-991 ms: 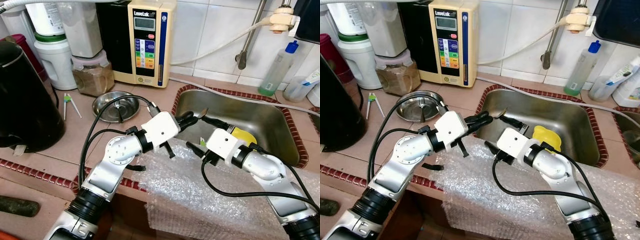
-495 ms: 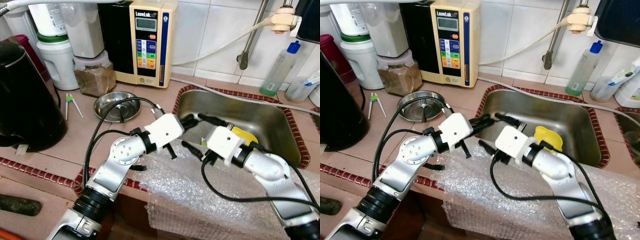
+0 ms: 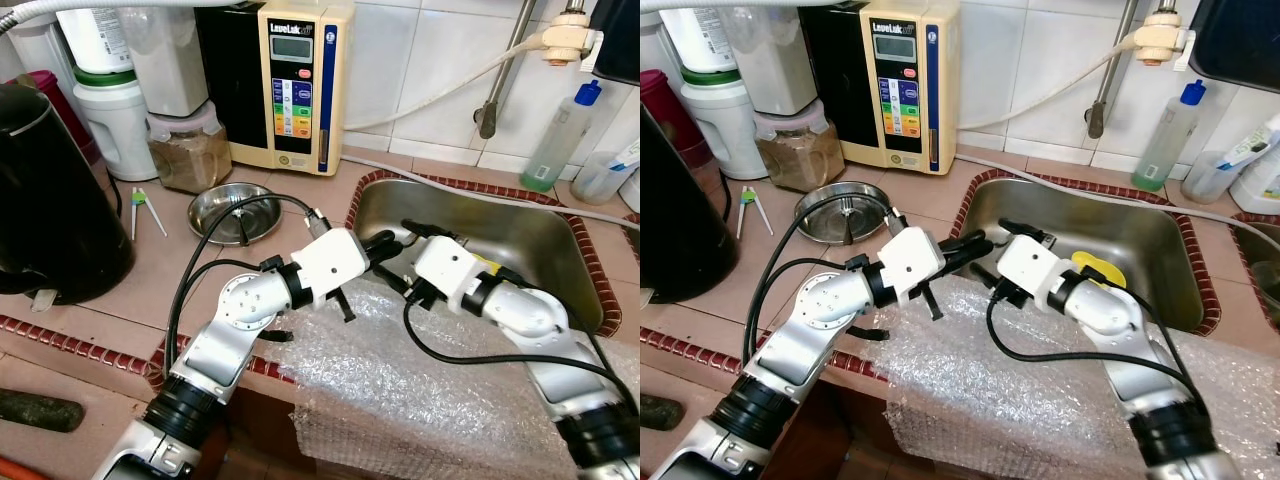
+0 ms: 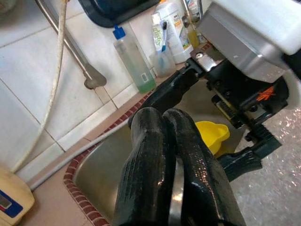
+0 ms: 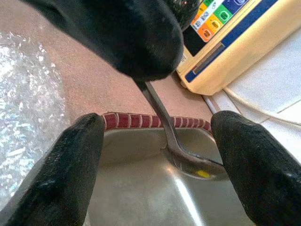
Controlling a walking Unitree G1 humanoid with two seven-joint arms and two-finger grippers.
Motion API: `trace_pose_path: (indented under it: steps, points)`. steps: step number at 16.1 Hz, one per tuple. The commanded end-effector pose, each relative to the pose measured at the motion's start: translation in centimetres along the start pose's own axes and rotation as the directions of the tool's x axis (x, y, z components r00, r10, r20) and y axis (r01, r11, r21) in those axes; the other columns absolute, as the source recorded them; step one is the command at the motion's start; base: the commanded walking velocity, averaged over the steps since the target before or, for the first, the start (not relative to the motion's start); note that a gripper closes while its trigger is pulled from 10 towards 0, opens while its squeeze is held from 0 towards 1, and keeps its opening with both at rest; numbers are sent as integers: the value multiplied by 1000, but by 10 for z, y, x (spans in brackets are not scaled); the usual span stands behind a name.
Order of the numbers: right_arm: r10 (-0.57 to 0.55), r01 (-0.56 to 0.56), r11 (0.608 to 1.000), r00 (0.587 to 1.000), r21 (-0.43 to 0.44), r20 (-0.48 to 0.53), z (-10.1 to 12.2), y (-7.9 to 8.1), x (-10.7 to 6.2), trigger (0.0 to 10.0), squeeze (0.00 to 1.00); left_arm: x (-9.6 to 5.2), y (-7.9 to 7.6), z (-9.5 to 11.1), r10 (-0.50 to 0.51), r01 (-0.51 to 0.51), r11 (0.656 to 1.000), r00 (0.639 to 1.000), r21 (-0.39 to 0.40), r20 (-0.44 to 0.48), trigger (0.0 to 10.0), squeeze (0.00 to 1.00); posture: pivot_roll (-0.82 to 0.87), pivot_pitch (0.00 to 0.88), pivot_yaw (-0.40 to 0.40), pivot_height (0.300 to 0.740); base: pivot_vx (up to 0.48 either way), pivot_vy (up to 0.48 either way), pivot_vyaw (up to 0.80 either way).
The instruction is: Kitchen organization
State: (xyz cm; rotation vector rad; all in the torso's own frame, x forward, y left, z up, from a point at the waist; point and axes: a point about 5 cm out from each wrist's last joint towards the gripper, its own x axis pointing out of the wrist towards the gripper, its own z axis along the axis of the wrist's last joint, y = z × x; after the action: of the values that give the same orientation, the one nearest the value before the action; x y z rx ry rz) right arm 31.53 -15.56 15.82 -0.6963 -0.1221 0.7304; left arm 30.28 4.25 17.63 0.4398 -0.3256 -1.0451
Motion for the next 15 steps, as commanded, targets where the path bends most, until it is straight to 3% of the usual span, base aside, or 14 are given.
trace_pose_path:
  steps: [1, 8, 11, 15]
  points:
    - [36, -36, 999, 999, -11, 6, 0, 4, 7, 0, 0, 2, 0, 10, -11, 10, 1000, 999, 20, 41, 0, 0, 56, 0, 19, 740, 0, 0, 0]
    - [42, -44, 998, 998, 37, 53, -1, 19, 20, 0, 0, 3, 0, 12, -27, 26, 999, 998, 18, 55, 0, 0, 61, 0, 34, 740, 0, 0, 0]
    - [107, -107, 994, 991, -6, 84, 6, 36, 29, 0, 0, 3, 1, 12, -30, 29, 999, 998, 20, 54, 0, 0, 64, 0, 37, 740, 0, 0, 0]
    - [129, -127, 992, 988, -24, 83, 4, 42, 28, 0, 0, 3, 0, 12, -31, 30, 999, 998, 20, 55, 0, 0, 65, 0, 36, 740, 0, 0, 0]
